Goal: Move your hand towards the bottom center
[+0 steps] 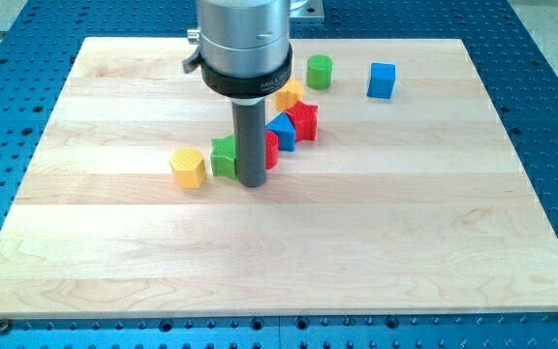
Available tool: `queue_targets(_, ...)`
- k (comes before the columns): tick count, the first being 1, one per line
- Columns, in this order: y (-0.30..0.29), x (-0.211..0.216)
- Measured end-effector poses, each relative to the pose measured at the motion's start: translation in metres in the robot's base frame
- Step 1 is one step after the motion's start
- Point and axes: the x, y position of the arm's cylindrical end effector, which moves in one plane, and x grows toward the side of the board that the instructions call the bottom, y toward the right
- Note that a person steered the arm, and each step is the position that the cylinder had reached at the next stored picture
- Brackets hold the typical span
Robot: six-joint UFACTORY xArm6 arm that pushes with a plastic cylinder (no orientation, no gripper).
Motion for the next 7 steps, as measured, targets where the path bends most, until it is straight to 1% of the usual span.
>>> queue_targets(2,0.009,0.093)
queue_targets(3,0.000,0.103)
queue_targets(4,0.059,0.138)
queue_targets(5,0.136,0.152)
queue_targets(6,0.150,0.151)
queue_targets(7,0.144,0.148)
